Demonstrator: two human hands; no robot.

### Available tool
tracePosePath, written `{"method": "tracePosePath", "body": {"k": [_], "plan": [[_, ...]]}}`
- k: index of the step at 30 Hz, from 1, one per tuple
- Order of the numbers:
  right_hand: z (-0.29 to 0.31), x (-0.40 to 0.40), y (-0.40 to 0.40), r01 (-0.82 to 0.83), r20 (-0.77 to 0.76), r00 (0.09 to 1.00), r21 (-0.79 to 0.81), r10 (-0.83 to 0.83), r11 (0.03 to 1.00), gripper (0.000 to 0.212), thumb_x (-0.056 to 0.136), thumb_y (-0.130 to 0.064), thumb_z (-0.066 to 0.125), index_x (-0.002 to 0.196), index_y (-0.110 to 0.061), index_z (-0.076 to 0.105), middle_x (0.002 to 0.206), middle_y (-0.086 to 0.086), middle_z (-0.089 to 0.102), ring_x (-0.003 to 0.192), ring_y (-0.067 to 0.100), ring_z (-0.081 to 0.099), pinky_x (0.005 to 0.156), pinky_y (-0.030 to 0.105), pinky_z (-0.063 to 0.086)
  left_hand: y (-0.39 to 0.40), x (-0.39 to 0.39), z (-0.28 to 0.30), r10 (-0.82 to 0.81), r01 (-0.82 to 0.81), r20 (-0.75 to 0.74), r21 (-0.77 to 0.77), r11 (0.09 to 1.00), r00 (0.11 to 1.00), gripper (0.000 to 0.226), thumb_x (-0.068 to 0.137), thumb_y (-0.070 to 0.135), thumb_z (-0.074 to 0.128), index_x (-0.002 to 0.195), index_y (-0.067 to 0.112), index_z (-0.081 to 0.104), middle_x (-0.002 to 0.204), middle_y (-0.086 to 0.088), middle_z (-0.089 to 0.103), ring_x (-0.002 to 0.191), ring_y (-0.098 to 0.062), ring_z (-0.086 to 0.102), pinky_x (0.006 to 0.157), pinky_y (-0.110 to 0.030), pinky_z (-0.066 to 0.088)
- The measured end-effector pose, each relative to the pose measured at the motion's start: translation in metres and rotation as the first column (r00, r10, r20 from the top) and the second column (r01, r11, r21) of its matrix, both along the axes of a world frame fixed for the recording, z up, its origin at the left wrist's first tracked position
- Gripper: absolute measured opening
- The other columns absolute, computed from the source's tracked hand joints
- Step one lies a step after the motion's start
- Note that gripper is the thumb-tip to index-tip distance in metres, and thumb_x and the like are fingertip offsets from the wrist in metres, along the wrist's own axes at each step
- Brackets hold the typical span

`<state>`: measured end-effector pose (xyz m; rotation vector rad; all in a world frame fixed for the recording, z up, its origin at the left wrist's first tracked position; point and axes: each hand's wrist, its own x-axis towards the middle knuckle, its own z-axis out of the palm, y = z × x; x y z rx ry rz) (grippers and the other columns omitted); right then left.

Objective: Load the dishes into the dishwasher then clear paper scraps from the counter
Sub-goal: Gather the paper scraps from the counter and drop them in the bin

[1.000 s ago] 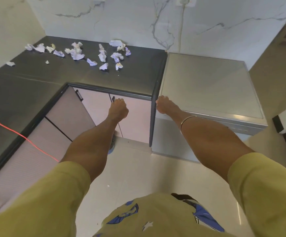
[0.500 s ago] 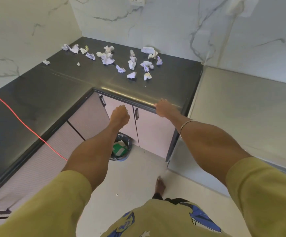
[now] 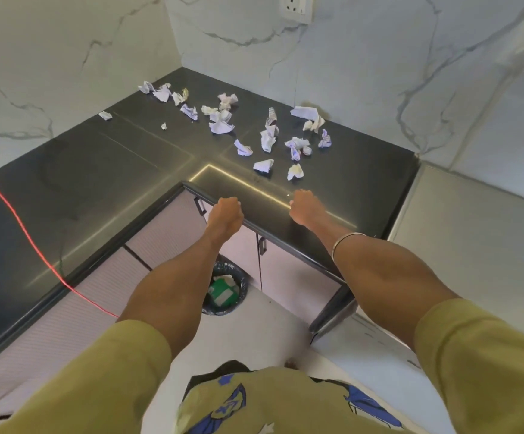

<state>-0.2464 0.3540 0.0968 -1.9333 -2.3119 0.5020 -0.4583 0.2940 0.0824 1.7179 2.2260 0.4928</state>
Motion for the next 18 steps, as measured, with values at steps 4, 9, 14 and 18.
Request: {"method": "tracePosePath", "body": {"k": [4, 9, 14, 18], "plan": [[0.002, -0.013, 0.026, 0.035, -0.037, 0.999, 0.023, -0.034, 0.999, 0.027, 0.092, -0.01, 0.052, 0.116, -0.002, 0.06, 0.119, 0.018, 0.064, 0.11, 0.037, 0.061, 0.086, 0.038, 0.05, 0.026, -0.001, 0.003, -0.05, 0.051, -0.047, 0.006, 0.999, 0.998, 0.031, 0.1, 0.019, 0.038, 0.078, 0.005, 0.056, 0.084, -0.019, 0.065, 0.075, -0.04, 0.063, 0.069, -0.044, 0.053], [-0.005, -0.02, 0.065, 0.077, -0.091, 0.994, 0.157, -0.064, 0.985, 0.033, 0.083, -0.002, 0.05, 0.111, -0.011, 0.065, 0.099, 0.016, 0.069, 0.092, 0.037, 0.066, 0.075, 0.037, 0.051, 0.077, -0.011, 0.001, -0.124, 0.126, -0.104, 0.012, 0.992, 0.987, 0.025, 0.096, 0.015, 0.038, 0.083, 0.006, 0.058, 0.091, -0.019, 0.066, 0.082, -0.043, 0.062, 0.072, -0.044, 0.051], [-0.009, -0.026, 0.105, 0.126, -0.131, 0.985, 0.134, -0.109, 0.983, 0.036, 0.079, -0.007, 0.052, 0.113, -0.013, 0.063, 0.107, 0.011, 0.065, 0.103, 0.034, 0.059, 0.078, 0.037, 0.05, 0.135, -0.022, 0.001, -0.198, 0.201, -0.125, 0.007, 0.98, 0.972, 0.021, 0.092, 0.009, 0.04, 0.094, 0.005, 0.06, 0.096, -0.02, 0.068, 0.088, -0.043, 0.063, 0.073, -0.042, 0.049], [-0.012, -0.038, 0.128, 0.151, -0.056, 0.987, 0.009, -0.151, 0.988, 0.052, 0.087, -0.013, 0.052, 0.139, -0.013, 0.046, 0.131, 0.013, 0.053, 0.122, 0.035, 0.048, 0.094, 0.044, 0.045, 0.177, -0.03, 0.003, -0.315, 0.315, -0.123, -0.023, 0.949, 0.941, 0.03, 0.086, 0.002, 0.048, 0.113, 0.008, 0.06, 0.105, -0.019, 0.068, 0.095, -0.04, 0.063, 0.077, -0.041, 0.051]]}}
